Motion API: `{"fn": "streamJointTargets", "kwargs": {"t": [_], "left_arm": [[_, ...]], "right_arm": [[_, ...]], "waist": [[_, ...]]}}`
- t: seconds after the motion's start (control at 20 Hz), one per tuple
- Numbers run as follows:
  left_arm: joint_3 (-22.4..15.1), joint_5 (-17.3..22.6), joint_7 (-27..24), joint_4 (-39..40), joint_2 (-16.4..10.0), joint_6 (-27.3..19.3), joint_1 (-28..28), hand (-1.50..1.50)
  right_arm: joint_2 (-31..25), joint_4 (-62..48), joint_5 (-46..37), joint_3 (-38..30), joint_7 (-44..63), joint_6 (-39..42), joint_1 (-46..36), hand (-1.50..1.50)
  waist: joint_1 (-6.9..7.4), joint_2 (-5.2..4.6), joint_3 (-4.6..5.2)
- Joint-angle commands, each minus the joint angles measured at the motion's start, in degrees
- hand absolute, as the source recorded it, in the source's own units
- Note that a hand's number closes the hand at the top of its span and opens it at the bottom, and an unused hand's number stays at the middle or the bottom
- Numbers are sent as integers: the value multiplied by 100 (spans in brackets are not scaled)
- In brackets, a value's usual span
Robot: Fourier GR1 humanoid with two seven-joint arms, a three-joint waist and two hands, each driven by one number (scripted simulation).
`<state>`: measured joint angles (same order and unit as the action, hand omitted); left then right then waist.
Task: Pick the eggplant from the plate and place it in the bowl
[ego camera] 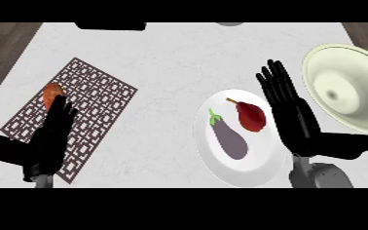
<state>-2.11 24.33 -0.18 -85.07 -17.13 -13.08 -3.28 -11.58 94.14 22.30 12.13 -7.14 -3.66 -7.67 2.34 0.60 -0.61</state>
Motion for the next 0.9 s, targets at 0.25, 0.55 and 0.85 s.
{"fn": "streamJointTargets", "kwargs": {"t": [0.25, 0.55, 0.85], "left_arm": [[-736, -791, -264, -498, -284, 341, 881, 0], [-1124, -1267, -10, 2, 95, 6, 1306, 0], [-1144, -1640, -147, 323, 405, -122, 1481, 0]], "right_arm": [[-1051, -1155, -729, 2401, 2880, 1666, -436, 150], [-272, -767, -1721, 2362, 4421, 474, -1475, -150], [17, -1131, -1908, 1666, 4583, 967, -2839, -150]], "waist": [[410, -263, 141], [-251, -65, 71], [-190, -76, 64]]}}
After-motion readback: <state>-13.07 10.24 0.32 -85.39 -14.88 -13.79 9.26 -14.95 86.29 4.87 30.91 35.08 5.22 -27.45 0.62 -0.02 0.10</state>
